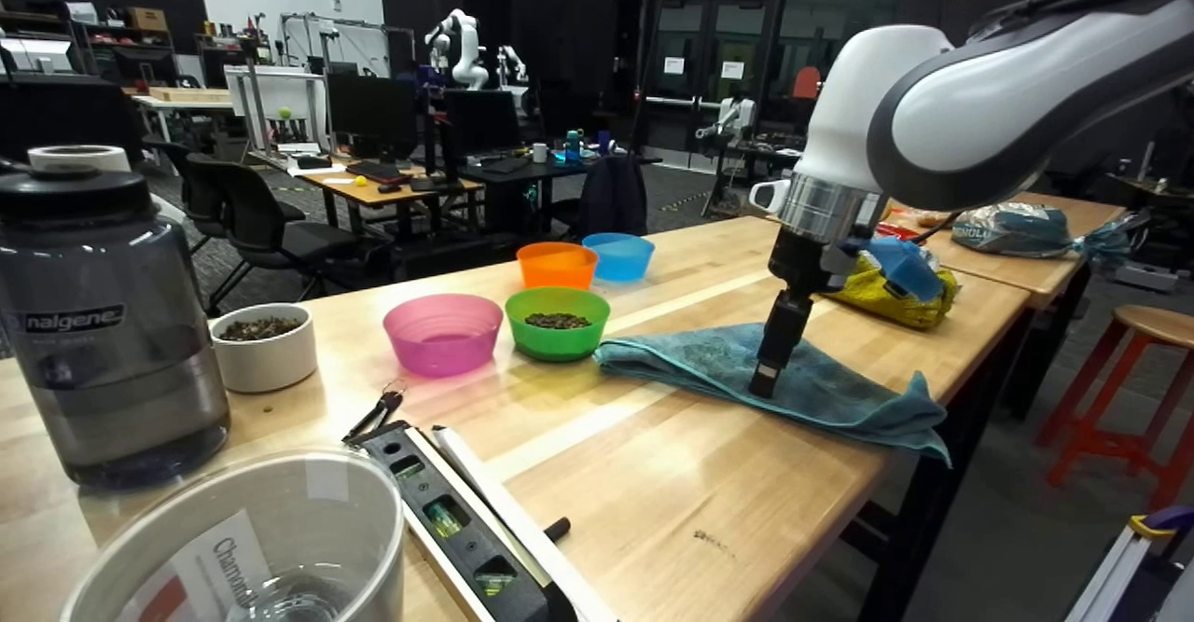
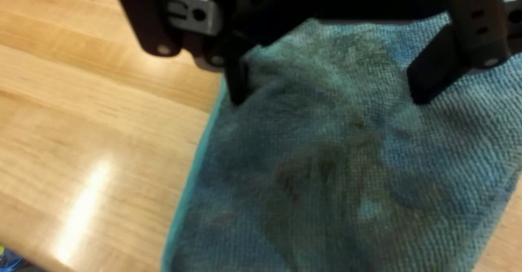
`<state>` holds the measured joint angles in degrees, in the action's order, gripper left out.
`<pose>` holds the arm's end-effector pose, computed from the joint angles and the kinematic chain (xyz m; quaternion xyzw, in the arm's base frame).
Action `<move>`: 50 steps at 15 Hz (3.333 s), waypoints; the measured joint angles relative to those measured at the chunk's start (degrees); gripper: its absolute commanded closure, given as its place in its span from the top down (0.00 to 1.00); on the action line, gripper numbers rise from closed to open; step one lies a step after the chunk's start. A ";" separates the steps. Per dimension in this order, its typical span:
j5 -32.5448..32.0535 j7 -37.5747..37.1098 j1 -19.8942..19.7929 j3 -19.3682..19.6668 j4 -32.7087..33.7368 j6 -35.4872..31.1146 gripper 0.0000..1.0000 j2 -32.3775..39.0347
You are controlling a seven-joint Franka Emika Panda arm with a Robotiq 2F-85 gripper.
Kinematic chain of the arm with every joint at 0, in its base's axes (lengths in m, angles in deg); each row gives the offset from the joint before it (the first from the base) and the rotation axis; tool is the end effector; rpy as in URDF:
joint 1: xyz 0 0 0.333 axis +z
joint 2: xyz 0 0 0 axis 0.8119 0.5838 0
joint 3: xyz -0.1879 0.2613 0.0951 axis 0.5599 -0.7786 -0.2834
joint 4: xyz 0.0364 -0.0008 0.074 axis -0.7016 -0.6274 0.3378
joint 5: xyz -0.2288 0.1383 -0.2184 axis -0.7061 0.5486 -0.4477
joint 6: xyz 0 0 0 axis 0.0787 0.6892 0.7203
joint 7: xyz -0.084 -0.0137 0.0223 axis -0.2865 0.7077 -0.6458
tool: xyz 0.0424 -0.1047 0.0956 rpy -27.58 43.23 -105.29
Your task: Fold the blue towel
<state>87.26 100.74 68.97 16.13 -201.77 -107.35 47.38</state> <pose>0.3192 0.1184 0.3820 -0.9660 -0.2468 -0.0526 0.0562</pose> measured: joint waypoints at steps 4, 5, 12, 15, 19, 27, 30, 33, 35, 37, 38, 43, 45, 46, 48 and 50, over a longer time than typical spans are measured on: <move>-0.55 1.14 -0.16 1.40 1.02 -0.15 1.00 1.23; -1.11 1.40 -0.40 1.83 1.26 -0.16 1.00 1.50; -7.17 4.47 -5.40 6.03 4.22 -0.18 1.00 4.28; -8.79 5.95 -8.02 8.00 6.22 -0.18 1.00 5.62; -8.86 7.19 -9.34 9.61 8.91 0.14 1.00 6.69; -5.06 7.18 -6.20 7.71 8.49 6.56 1.00 4.00; -4.50 6.82 -5.73 7.03 5.93 10.31 1.00 0.39; -4.57 5.67 -5.73 6.55 3.38 13.15 1.00 -4.06; -4.61 4.85 -5.74 6.36 2.38 15.38 1.00 -7.03; -4.62 4.10 -5.74 6.14 1.60 17.64 1.00 -9.81; -4.65 3.77 -5.74 5.96 1.17 18.66 1.00 -11.13; -4.87 2.70 -5.72 5.09 -1.87 21.58 0.66 -16.25; -5.28 2.51 -5.72 4.91 -3.18 21.60 0.51 -17.52; -5.62 2.35 -5.72 4.86 -3.40 21.61 0.43 -17.83; -6.23 2.16 -5.72 4.83 -3.25 21.61 0.27 -17.98; -6.75 2.10 -5.72 4.82 -3.18 21.61 0.11 -18.01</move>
<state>80.51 102.84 63.25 20.94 -204.94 -85.74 29.36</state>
